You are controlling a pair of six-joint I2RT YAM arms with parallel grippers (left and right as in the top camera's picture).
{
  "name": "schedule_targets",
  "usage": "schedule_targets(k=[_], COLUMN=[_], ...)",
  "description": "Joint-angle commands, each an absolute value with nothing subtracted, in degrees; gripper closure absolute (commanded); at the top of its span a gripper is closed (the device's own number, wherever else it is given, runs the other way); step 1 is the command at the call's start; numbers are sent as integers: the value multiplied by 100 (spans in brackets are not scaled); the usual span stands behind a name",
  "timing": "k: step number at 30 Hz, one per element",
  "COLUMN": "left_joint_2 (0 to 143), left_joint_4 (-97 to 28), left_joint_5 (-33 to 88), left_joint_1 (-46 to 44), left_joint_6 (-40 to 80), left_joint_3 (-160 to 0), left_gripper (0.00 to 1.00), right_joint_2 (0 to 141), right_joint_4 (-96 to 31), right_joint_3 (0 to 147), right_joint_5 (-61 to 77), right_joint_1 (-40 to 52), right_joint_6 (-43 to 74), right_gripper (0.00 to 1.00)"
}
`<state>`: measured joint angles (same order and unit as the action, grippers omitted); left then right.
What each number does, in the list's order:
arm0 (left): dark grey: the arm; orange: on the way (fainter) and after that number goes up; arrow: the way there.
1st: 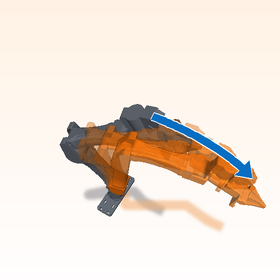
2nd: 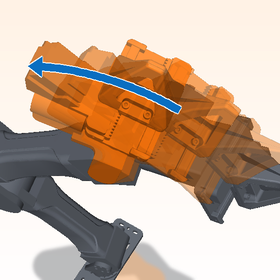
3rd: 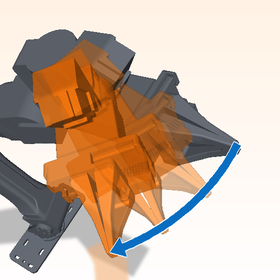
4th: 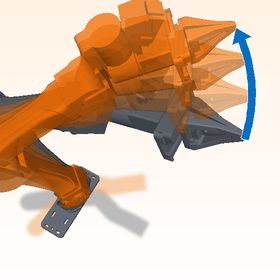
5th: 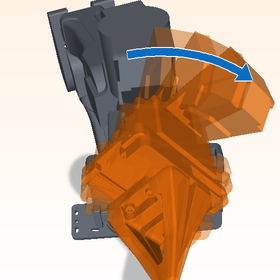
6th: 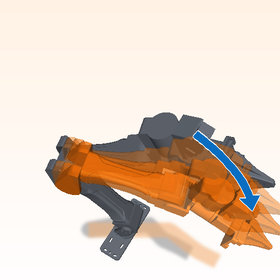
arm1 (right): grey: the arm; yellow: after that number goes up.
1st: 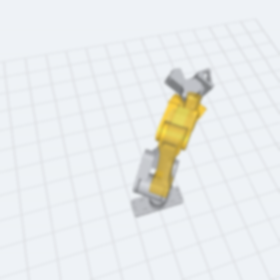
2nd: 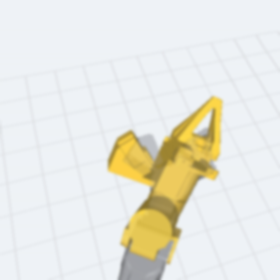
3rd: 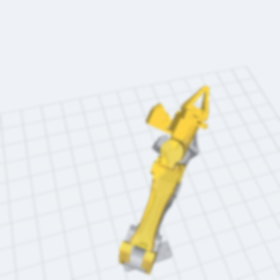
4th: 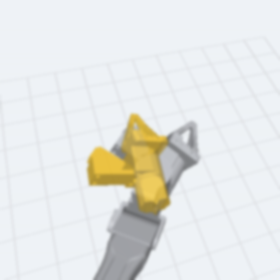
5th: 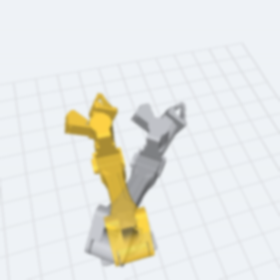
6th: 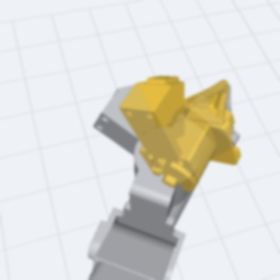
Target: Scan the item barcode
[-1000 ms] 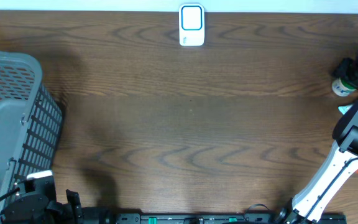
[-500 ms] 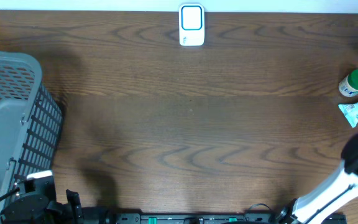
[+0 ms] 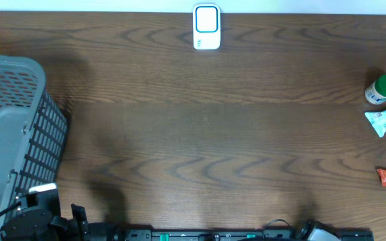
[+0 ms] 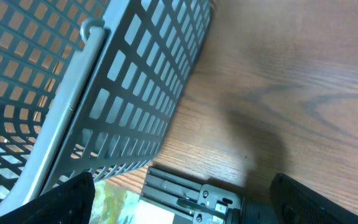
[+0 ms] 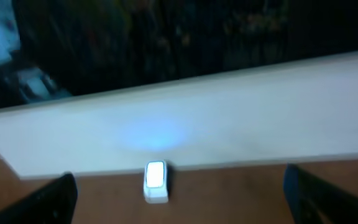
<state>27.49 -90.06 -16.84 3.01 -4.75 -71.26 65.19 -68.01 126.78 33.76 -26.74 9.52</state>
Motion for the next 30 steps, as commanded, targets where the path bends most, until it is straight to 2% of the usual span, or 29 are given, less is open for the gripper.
schedule_targets(k=[1,4,8,15,19,26,30], left_joint_2=[2718,2718,2718,2718,2718,2718,2718], left_joint_4=[-9021,-9021,-9021,-9021,-9021,-9021,-9021], left_joint_5=[-1717,-1717,-1717,-1717,-1717,-1717,-1717], left_joint_1=[331,331,331,331,331,331,331], left_joint_6=[-510,-510,-510,-510,-510,-510,-510], left_joint_3=[-7142,-7142,-7142,-7142,-7142,-7142,-7142], left_gripper=[10,10,10,10,10,10,10], right_joint_2=[5798,5135,4471,3708,3468,3433,3433], right_joint_4=[-7559,-8311,-8565,-8932,-9439,-9675,-9725], right_joint_3=[12628,12619,12536,12529,12532,12558,12551], right_joint_5=[2196,1551,1437,969,558,454,499], right_joint_1=[-2652,-2646,-2451,-1284,-926,-825,-823], right_joint_6=[770,554,567,548,104,-742,-607], right_gripper=[1,1,1,1,1,1,1])
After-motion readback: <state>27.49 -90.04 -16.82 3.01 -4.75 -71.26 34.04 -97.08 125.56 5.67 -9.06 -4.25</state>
